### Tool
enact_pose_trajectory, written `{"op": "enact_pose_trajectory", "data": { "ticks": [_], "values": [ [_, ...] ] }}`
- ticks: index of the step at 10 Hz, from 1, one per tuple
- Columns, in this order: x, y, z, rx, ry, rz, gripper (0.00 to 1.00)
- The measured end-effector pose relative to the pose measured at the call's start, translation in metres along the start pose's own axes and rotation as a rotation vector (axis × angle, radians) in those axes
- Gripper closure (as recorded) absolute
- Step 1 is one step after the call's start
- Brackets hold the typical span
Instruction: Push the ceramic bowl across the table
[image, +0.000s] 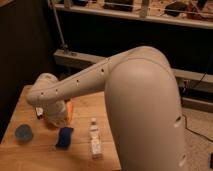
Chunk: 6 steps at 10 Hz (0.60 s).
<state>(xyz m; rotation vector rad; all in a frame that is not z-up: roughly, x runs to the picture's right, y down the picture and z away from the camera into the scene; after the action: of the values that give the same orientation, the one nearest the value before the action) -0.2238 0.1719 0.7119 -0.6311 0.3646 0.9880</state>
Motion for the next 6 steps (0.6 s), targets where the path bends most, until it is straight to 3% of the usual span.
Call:
{"op": "enact_pose_trajectory", "data": {
  "ticks": [2, 6],
  "values": [
    [-0.006, 0.017, 0.023, -0.05, 0.031, -0.028, 1.0],
    [-0.016, 0.036, 0.044, -0.074, 0.07, -0.094, 1.0]
  ]
}}
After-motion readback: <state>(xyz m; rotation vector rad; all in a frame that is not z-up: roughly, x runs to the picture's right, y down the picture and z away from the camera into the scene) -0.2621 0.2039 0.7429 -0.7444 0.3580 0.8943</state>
